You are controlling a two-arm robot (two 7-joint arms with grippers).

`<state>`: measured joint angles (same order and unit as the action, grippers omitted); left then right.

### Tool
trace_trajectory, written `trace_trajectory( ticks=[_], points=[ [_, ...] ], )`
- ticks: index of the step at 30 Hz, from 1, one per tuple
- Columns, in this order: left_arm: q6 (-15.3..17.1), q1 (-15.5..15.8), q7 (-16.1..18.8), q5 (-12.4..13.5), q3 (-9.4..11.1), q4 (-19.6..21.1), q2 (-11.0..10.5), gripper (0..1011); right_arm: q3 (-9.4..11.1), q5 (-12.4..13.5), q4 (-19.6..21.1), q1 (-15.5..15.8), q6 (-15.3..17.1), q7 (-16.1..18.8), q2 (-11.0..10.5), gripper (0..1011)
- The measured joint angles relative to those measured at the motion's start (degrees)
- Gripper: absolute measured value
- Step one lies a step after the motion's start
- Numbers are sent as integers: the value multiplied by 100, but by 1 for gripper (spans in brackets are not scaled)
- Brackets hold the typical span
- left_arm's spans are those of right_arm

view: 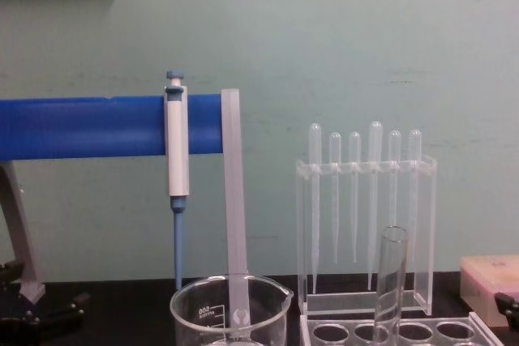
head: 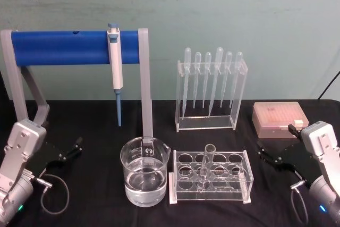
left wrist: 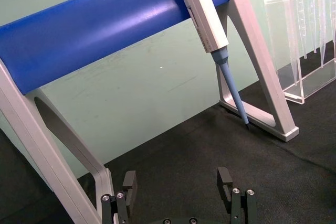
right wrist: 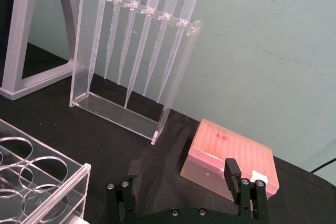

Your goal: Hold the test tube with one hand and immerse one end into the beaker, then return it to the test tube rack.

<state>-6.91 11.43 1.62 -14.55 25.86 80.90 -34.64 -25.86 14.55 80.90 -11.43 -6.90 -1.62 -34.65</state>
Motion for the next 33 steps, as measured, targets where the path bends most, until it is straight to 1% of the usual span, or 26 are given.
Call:
trace_trajectory(
  ticks=[13,16,17,18,20,24,26,27,28,29,30,31,33],
  points=[
    [0,0,0,0,0,0,0,1000,1,0,0,0,0,0,0,1000],
    [0,0,0,0,0,0,0,1000,115,20,110,67,-102,50,-58,1000],
    [0,0,0,0,0,0,0,1000,186,29,182,118,-180,84,-97,1000],
    [0,0,0,0,0,0,0,1000,186,29,182,118,-180,84,-97,1000],
    [0,0,0,0,0,0,0,1000,306,45,342,217,-301,137,-172,1000],
    [0,0,0,0,0,0,0,1000,426,122,506,343,-422,249,-258,1000],
    [0,0,0,0,0,0,0,1000,512,267,637,466,-565,511,-358,1000],
    [0,0,0,0,0,0,0,1000,523,318,664,494,-608,617,-393,1002],
    [0,0,0,0,0,0,0,1000,523,318,664,494,-608,617,-393,1000],
    [0,0,0,0,0,0,0,1000,540,490,727,552,-726,989,-505,1002],
    [0,0,0,0,0,0,0,1000,540,490,727,552,-726,989,-505,1002],
    [0,0,0,0,0,0,0,1000,542,602,769,589,-794,1254,-596,1000],
    [0,0,0,0,0,0,0,1000,539,709,804,620,-855,1524,-684,1000]
  ],
)
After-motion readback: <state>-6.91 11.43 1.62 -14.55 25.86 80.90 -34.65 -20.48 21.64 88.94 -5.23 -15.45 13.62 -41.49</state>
